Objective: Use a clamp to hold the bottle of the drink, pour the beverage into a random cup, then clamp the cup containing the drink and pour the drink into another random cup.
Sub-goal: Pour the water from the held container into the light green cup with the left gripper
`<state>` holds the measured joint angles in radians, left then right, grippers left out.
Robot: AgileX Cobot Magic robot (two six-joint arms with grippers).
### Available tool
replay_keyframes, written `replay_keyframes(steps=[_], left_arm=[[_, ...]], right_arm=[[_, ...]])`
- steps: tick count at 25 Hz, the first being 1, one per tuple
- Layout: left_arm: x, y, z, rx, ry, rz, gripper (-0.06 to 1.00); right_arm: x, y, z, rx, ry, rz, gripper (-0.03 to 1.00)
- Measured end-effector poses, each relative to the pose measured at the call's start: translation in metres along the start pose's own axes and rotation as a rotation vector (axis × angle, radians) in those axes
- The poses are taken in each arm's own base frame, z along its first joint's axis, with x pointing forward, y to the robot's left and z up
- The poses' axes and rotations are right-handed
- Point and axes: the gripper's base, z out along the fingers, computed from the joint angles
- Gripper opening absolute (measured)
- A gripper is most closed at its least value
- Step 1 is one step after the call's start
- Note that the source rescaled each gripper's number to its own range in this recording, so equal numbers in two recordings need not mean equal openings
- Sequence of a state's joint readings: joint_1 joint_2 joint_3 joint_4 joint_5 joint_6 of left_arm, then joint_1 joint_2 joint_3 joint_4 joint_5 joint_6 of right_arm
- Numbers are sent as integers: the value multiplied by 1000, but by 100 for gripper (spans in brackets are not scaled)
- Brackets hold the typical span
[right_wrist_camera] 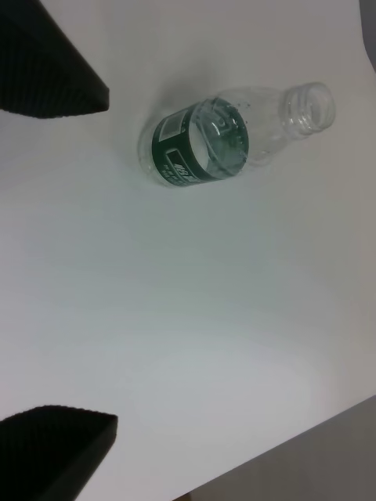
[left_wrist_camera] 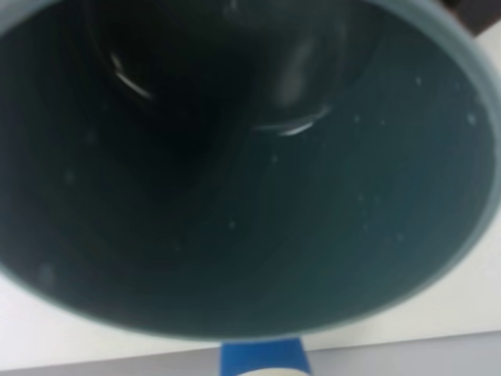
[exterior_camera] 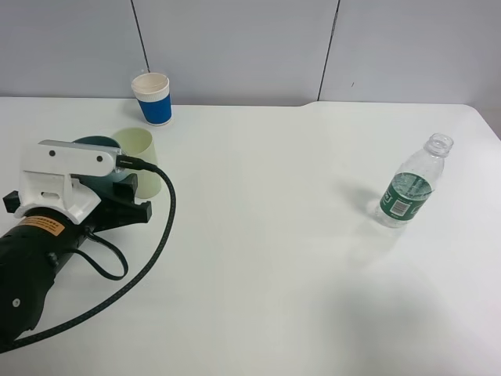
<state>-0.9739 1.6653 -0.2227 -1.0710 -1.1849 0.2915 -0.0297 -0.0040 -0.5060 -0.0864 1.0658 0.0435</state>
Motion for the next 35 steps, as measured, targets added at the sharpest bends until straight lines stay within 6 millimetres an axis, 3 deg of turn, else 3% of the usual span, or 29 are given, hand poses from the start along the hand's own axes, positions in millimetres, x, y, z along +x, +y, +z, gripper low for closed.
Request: replay_keyframes(steps=[6,16,25,35], left_arm=[[-1,7,4,-32,1,62,3],[-9,46,33,-139,-19,75,3],[-24,63,59,-139,-60,115,3],[-42,69,77,-206,-69,398,3]], right_arm=[[0,0,0,0,0,0,44],[0,0,0,0,0,0,44],[0,0,0,0,0,0,44],[0,0,0,0,0,0,44]])
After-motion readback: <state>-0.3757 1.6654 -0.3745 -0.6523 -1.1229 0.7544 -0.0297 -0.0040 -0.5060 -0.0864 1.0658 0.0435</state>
